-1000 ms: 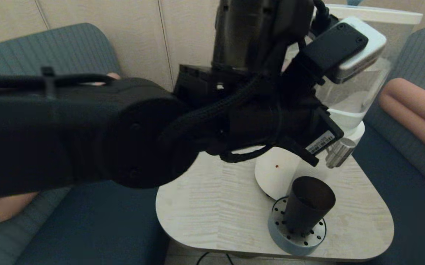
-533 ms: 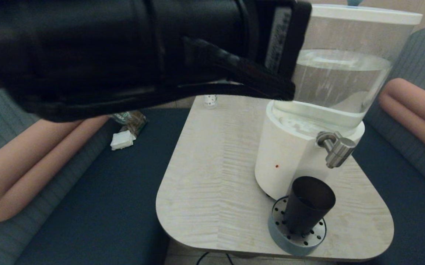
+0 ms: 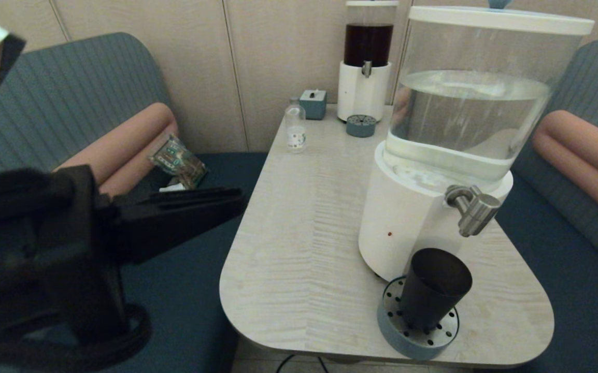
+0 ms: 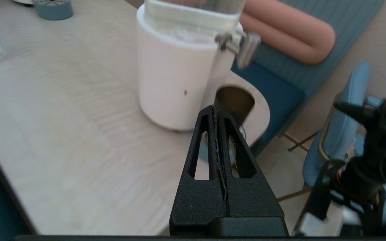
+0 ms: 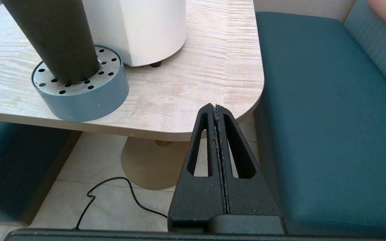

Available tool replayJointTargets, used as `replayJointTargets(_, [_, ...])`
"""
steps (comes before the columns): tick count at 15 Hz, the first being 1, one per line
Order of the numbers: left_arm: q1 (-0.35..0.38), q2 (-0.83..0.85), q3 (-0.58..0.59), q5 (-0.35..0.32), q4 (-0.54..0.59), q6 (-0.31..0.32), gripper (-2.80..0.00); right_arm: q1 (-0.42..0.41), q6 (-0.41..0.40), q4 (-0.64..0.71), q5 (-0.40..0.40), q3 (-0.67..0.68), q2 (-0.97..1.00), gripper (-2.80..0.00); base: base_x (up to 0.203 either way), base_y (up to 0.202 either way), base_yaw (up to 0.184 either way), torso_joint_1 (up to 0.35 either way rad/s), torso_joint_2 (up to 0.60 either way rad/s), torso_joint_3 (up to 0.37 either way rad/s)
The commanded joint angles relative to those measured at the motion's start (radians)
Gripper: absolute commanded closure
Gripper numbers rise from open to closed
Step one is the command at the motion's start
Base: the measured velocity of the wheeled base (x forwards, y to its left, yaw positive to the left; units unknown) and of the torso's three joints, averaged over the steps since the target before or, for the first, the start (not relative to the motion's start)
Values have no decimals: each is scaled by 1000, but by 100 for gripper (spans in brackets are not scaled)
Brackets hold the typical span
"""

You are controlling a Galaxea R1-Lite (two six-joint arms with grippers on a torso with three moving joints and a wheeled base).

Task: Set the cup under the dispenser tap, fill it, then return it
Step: Place the cup next to the water dispenser

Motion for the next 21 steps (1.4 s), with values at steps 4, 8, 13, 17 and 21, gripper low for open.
replayJointTargets(4, [37, -146, 290, -96, -161, -51, 0, 0, 0, 0, 0, 2, 0, 0, 0, 0, 0, 0, 0, 0])
replayJointTargets(8, [57, 140, 393, -104, -559, -55, 0, 0, 0, 0, 0, 2, 0, 0, 0, 0, 0, 0, 0, 0])
replayJointTargets(13, [65, 532, 457, -136, -1155, -57, 0, 0, 1, 0, 0, 1, 0, 0, 0, 0, 0, 0, 0, 0])
replayJointTargets(17, [66, 623, 481, -204, -1219, -23, 0, 0, 0, 0, 0, 0, 0, 0, 0, 0, 0, 0, 0, 0])
replayJointTargets(21, [66, 673, 478, -295, -1224, 29, 0, 0, 0, 0, 0, 0, 0, 0, 0, 0, 0, 0, 0, 0])
